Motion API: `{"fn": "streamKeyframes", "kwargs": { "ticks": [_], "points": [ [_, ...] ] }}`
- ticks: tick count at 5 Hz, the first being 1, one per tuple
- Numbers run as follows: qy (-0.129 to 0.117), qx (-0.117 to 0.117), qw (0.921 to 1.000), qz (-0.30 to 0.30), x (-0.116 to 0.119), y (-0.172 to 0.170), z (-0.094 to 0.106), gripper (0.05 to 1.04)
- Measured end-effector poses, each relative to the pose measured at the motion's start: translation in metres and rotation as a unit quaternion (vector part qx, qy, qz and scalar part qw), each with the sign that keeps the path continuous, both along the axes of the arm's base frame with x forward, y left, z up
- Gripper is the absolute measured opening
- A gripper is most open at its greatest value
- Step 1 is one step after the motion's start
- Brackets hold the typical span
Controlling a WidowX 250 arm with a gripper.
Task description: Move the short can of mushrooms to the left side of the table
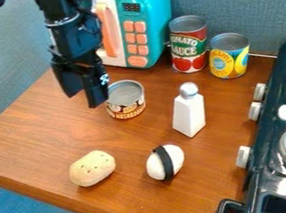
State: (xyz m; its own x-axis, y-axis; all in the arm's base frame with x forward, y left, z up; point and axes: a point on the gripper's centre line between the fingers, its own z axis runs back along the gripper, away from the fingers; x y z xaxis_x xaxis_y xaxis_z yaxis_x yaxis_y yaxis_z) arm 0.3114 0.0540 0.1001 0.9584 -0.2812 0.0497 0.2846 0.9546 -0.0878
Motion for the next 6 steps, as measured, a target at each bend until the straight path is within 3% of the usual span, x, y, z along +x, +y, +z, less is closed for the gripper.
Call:
{"fn": "streamKeyframes", "kwargs": {
  "ticks": [2, 4, 6],
  "points": [
    [0.016, -0.011, 0.9996, -0.018, 0.037, -0.017, -0.012, 1.001],
    [0.035, -0.014, 0.9989, -0.026, 0.05, -0.03, -0.031, 1.001],
    [0.062, 0.027, 0.9977, -0.006, 0.058, -0.016, -0.049, 1.001]
  ]
}}
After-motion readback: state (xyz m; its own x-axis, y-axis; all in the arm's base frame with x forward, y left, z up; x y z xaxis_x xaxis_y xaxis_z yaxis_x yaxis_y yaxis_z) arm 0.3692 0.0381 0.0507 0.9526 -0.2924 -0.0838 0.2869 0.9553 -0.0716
